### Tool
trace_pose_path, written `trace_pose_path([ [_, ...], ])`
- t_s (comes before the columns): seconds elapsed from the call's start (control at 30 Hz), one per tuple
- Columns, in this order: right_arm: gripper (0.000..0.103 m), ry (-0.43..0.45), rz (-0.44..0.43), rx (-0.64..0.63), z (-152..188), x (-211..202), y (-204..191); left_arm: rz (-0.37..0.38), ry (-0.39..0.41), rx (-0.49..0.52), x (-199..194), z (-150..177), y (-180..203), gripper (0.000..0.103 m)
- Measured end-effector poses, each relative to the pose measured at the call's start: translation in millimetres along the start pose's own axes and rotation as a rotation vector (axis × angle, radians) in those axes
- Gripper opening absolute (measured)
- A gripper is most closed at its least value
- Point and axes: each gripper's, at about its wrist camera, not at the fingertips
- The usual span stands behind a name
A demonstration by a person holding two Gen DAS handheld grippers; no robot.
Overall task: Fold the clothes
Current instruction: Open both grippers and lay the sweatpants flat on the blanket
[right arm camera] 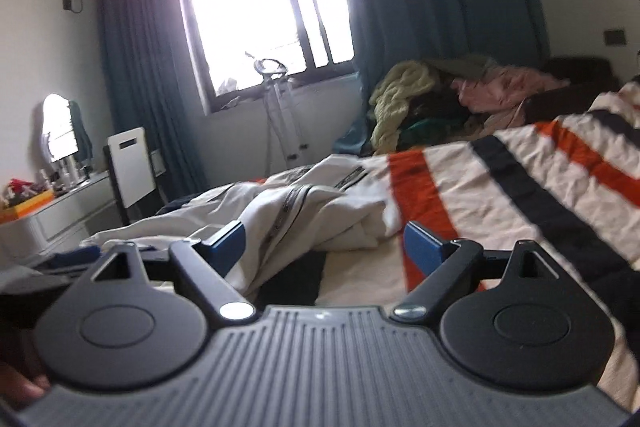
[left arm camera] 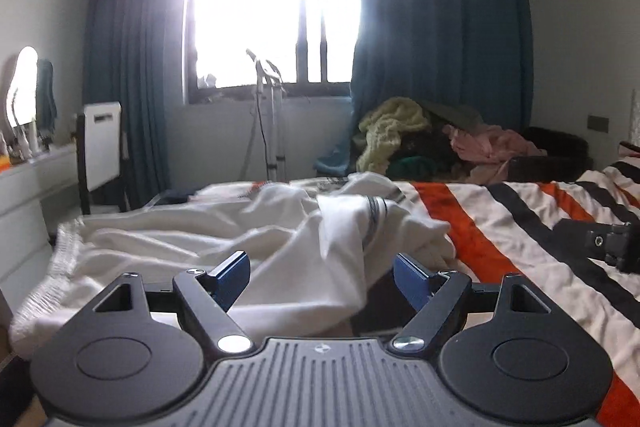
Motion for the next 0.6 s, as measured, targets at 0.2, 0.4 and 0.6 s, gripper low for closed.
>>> trace_pose_path([
  [0.2,0.087,-0.044,0.043,-0.034,8,9,-1,0.012,-0.038,0.027,15,17,-1,0.081],
  [0.4,0.087,-0.081,0.083,-0.03,12,12,-1,0.027,-0.066,0.028,21,29,2,0.081],
  [0.6,0.087,-0.068,0.119,-0.039,12,7,-1,0.027,-0.093,0.042,25,34,7,0.081],
])
Point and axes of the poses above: each gripper's, at about its wrist camera, not at the fingertips, and x roughly the way its jaws point, y to its right, z to its underside, and after that the axes turned 5 degrees about y, right-handed
